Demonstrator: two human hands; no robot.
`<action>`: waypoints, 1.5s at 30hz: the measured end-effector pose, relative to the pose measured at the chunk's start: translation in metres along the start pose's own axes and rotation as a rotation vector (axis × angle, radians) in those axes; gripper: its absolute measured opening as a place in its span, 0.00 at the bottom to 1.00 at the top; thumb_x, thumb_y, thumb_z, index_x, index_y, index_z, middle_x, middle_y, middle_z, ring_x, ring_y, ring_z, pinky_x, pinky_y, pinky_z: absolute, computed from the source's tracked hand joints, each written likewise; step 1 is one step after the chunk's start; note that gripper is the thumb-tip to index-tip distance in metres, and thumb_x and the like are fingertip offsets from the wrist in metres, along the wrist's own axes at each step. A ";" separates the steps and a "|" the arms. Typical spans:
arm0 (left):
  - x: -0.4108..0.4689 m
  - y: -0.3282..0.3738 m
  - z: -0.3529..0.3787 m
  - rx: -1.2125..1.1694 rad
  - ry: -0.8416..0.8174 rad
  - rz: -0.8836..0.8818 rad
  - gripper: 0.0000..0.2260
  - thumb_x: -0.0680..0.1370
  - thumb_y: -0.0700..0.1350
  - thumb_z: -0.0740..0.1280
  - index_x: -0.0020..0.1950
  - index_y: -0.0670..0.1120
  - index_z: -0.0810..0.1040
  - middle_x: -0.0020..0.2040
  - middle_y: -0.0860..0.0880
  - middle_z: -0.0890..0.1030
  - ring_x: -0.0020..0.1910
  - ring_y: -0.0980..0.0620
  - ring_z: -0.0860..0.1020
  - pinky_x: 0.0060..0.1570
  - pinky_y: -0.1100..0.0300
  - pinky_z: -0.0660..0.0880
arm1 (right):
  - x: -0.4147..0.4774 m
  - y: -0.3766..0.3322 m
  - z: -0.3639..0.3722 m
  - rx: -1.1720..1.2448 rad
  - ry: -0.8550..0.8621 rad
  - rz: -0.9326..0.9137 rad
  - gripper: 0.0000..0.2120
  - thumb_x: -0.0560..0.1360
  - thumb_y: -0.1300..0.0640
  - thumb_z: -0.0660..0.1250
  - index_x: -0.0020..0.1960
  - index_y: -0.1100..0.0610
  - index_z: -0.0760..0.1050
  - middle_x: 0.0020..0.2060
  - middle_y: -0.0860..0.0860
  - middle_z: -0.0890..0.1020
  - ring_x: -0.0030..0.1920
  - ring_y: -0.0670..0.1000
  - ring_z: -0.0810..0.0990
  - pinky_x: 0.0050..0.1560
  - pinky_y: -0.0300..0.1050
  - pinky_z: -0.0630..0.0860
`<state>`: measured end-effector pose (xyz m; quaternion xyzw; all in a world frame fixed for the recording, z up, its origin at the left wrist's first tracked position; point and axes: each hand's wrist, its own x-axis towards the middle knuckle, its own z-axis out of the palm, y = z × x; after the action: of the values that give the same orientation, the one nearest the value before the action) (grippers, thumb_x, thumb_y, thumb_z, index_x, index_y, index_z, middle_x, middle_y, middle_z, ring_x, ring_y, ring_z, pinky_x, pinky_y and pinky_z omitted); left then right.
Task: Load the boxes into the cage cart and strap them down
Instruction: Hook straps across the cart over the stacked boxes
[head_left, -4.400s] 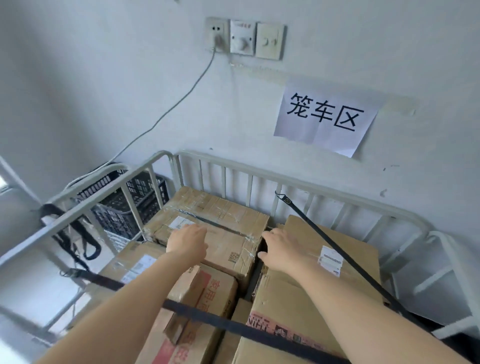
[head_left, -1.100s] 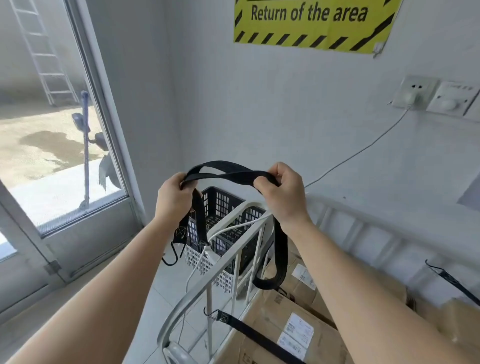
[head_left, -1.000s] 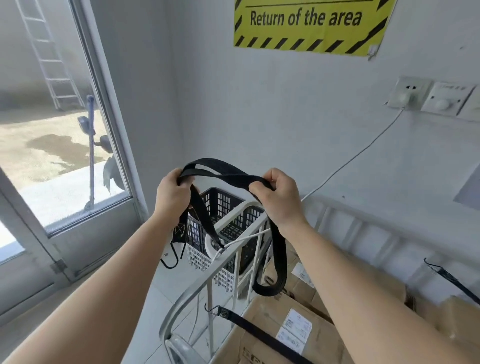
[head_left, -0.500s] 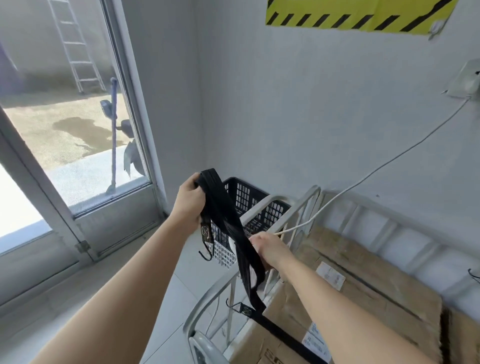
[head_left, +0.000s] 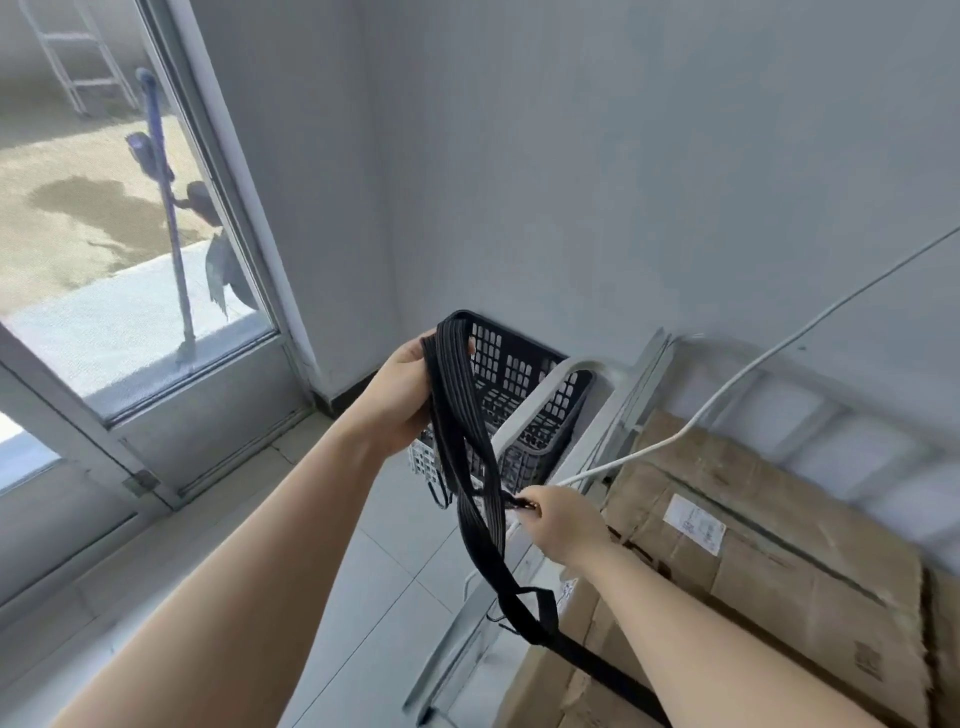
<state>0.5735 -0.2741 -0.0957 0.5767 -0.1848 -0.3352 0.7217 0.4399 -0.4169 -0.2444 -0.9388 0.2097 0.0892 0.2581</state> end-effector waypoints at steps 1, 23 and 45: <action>0.004 -0.003 -0.001 0.024 -0.004 -0.013 0.12 0.82 0.34 0.57 0.42 0.42 0.76 0.29 0.51 0.78 0.26 0.55 0.75 0.27 0.64 0.74 | -0.002 0.004 -0.002 -0.083 0.044 -0.009 0.14 0.81 0.52 0.56 0.37 0.51 0.66 0.29 0.46 0.71 0.35 0.52 0.73 0.28 0.44 0.61; -0.039 -0.022 0.186 1.044 -0.424 0.145 0.07 0.77 0.41 0.65 0.45 0.48 0.83 0.31 0.53 0.81 0.27 0.62 0.76 0.32 0.66 0.74 | -0.165 0.109 -0.128 1.110 0.954 0.557 0.15 0.79 0.67 0.61 0.62 0.52 0.71 0.46 0.54 0.81 0.41 0.52 0.81 0.37 0.44 0.79; -0.159 -0.116 0.472 0.338 -0.612 -0.287 0.15 0.78 0.32 0.52 0.55 0.36 0.78 0.48 0.37 0.84 0.50 0.40 0.82 0.55 0.50 0.77 | -0.471 0.332 -0.222 1.505 1.180 0.642 0.07 0.80 0.65 0.61 0.45 0.57 0.71 0.39 0.55 0.76 0.34 0.50 0.75 0.28 0.40 0.75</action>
<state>0.1219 -0.5104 -0.0617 0.5811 -0.3619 -0.5543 0.4734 -0.1150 -0.6281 -0.0740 -0.3253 0.5488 -0.4798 0.6023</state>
